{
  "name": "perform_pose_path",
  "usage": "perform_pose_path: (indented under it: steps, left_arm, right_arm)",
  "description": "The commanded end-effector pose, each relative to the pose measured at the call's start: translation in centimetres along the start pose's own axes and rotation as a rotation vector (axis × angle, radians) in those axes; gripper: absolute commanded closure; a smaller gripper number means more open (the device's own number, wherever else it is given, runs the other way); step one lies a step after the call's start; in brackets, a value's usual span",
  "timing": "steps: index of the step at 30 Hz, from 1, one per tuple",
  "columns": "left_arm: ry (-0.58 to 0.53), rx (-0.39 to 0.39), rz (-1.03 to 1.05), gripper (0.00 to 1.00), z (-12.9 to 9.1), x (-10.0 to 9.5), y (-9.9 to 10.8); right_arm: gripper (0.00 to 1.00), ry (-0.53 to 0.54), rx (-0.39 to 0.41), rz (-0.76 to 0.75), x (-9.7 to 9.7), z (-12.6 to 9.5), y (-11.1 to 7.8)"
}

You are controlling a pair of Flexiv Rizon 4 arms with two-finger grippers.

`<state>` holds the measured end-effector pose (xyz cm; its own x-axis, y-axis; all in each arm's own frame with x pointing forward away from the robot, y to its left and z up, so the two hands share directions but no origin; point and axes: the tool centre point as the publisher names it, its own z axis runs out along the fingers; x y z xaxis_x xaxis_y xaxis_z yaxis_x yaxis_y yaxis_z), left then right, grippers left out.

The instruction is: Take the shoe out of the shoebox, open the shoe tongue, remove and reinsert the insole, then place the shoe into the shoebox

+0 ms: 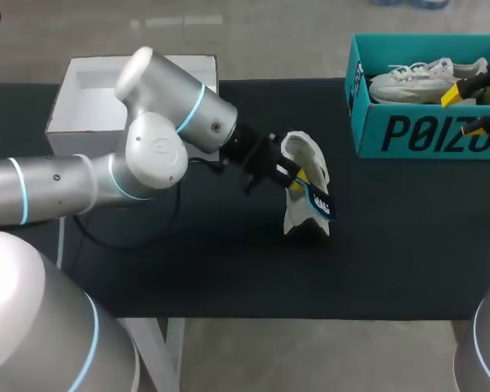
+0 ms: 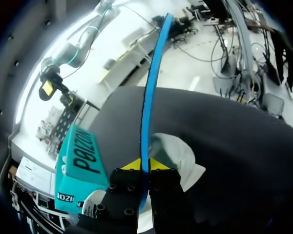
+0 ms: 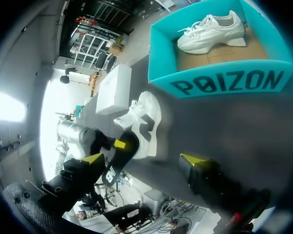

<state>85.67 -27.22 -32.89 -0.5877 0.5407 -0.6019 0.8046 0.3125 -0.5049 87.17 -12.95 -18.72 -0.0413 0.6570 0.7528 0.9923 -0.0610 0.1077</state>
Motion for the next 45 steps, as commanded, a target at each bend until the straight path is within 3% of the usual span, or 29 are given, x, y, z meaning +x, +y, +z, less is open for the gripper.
perform_pose_path:
  steps: [1, 14, 15, 16, 17, 21, 26, 30, 32, 33, 45]
  left_arm:
    - [-0.012, -0.01, -0.006, 1.0, 0.8, -0.1, 1.0]
    - [-0.003, -0.086, -0.037, 1.0, 0.9, -0.2, 2.7]
    - [-0.004, -0.084, -0.034, 0.78, 0.6, -0.3, 2.3]
    - [-0.007, -0.076, -0.022, 0.64, 0.4, -0.5, 2.0]
    - [-0.007, -0.075, -0.015, 0.68, 0.3, -0.6, 1.7]
    - [-0.003, -0.067, 0.008, 0.63, -0.1, -0.9, 0.7]
    - [-0.005, -0.058, 0.026, 0.66, -0.3, -1.0, -0.6]
    - [0.003, -0.04, 0.041, 0.82, -0.4, -0.9, -1.7]
    - [0.005, -0.037, 0.042, 0.97, -0.3, -0.8, -1.9]
    - [0.008, -0.032, 0.04, 1.0, -0.3, -0.7, -2.0]
    - [0.085, -0.067, 0.03, 1.0, 1.0, 0.4, 0.1]
  right_arm:
    - [0.0, -0.003, 0.0, 0.001, 0.0, 0.0, -0.1]
    - [0.0, -0.003, 0.0, 0.001, 0.0, 0.0, -0.1]
    - [0.0, -0.003, 0.0, 0.001, 0.0, 0.0, -0.1]
    - [0.0, -0.003, 0.0, 0.001, 0.0, 0.0, -0.1]
    - [0.0, -0.003, 0.0, 0.001, 0.0, 0.0, -0.1]
    - [0.0, -0.003, 0.0, 0.001, 0.0, 0.0, -0.1]
    - [0.0, -0.003, 0.0, 0.001, 0.0, 0.0, -0.1]
    - [0.0, -0.003, 0.0, 0.001, 0.0, 0.0, -0.1]
    - [0.0, -0.003, 0.0, 0.001, 0.0, 0.0, -0.1]
    - [0.0, -0.003, 0.0, 0.001, 0.0, 0.0, -0.1]
    - [0.0, -0.003, 0.0, 0.001, 0.0, 0.0, -0.1]
